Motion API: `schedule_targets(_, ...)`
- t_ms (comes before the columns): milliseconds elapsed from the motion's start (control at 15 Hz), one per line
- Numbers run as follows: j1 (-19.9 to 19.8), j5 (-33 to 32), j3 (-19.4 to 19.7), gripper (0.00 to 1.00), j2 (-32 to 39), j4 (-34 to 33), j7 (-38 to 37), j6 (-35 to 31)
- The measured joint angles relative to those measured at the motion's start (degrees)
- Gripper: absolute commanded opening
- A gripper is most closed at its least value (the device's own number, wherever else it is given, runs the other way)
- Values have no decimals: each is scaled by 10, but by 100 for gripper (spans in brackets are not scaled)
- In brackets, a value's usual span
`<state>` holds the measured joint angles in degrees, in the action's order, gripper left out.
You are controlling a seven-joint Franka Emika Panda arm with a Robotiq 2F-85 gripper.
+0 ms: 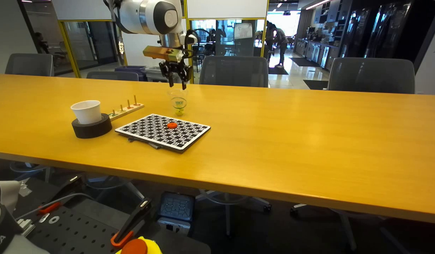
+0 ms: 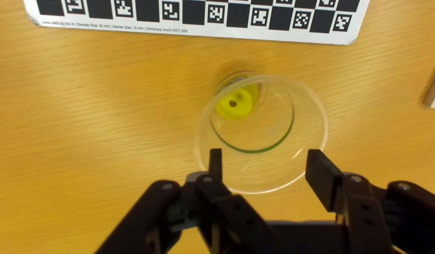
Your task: Put an orange block in the white cup then put the yellow block in the clear cup, then put two orange blocks in the white cup and lastly put the yellow block in the clear cup
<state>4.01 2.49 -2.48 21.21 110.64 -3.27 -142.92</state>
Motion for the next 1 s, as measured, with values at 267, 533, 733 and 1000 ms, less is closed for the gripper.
schedule_targets(267, 0, 0, 0, 100, 0, -4, 0, 34)
schedule_targets(533, 0, 0, 0, 100, -12, 12, -2, 44)
schedule_targets(733, 1, 0, -1, 100, -39, 54, -8, 44)
schedule_targets(1000, 1, 0, -1, 100, -85, 129, -25, 44)
